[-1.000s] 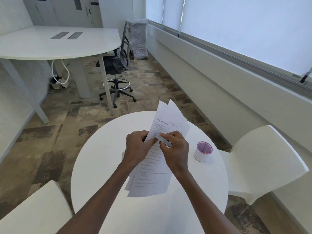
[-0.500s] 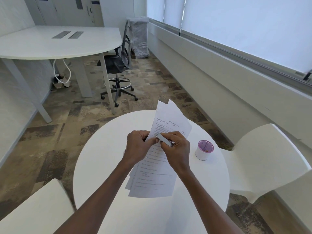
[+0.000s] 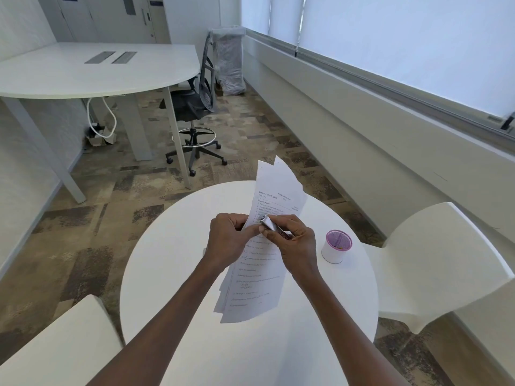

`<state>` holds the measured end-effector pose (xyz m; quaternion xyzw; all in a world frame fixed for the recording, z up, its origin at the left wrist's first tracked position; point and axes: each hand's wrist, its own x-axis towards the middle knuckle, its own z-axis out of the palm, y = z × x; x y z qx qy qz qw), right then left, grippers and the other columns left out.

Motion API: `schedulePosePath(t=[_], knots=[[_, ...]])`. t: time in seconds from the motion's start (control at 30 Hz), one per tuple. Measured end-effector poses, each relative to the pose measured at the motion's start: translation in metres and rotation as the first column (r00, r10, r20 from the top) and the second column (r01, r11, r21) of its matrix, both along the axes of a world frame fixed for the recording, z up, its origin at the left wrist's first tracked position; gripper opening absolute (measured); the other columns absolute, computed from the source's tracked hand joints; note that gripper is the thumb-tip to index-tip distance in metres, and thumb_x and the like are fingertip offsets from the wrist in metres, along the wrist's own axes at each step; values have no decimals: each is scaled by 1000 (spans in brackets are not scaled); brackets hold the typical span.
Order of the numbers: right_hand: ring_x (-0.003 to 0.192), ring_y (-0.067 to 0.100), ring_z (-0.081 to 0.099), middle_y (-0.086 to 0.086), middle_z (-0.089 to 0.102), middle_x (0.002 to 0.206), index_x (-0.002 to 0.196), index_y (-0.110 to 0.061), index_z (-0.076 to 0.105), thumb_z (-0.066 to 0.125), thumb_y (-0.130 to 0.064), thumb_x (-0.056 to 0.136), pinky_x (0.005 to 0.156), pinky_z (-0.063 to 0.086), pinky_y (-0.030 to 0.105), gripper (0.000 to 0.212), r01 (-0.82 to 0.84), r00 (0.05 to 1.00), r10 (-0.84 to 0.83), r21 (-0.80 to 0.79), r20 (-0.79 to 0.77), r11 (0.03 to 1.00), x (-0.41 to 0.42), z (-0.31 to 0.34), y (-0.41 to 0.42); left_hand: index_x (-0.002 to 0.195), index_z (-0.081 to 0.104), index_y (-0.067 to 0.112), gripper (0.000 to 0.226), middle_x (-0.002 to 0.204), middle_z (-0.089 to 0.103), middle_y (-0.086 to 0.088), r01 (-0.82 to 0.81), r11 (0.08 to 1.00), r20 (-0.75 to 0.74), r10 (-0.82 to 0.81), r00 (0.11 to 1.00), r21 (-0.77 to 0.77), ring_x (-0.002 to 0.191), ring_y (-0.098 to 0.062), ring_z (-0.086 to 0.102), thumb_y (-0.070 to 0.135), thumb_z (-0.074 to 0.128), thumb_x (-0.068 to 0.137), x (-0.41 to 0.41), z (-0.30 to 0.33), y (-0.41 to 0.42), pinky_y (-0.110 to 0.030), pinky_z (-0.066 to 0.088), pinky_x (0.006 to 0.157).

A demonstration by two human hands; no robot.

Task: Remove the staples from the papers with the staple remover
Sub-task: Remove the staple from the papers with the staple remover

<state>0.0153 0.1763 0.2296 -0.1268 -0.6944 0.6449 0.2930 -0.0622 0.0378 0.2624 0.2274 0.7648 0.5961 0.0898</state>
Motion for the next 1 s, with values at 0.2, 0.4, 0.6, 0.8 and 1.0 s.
schedulePosePath(t=[0.2,0.4,0.6,0.8,1.0], knots=[[100,18,66,-2,73,107,106,-13,77,79,-6,81,82,58,30,26,-8,1000,8,-71,0,997,-1,-2,4,81,79,32,4,75,78,13,29,999,30,-28,999,-25,66,-14,74,31,77,84,2,-2,6,-21,53,55],[83,14,65,-7,73,104,107,-21,72,73,-19,88,71,59,29,19,67,990,-65,-8,128,998,-4,-1,4,95,77,35,8,87,79,11,-26,1000,141,27,990,-11,74,-18,76,35,71,89,5,-6,14,-40,61,71],[64,8,68,5,71,106,115,-21,54,63,-24,96,52,49,13,21,62,962,-65,19,267,998,-6,0,7,112,75,22,24,95,78,7,-50,998,209,58,976,-45,78,-22,75,33,67,93,2,-10,14,-41,61,74],[81,12,67,-11,73,99,99,-26,71,75,-25,85,68,56,28,13,76,966,-121,199,228,977,-2,-2,8,106,75,30,17,90,76,13,-100,993,146,107,983,-55,75,-17,73,35,67,93,5,-13,18,-26,55,60],[85,4,68,-14,75,94,97,-27,79,75,-19,78,70,58,30,20,155,972,-206,347,114,925,-1,0,8,102,80,18,19,89,78,3,-106,991,-17,105,994,-80,72,-15,72,30,69,91,6,-13,17,-20,48,59]])
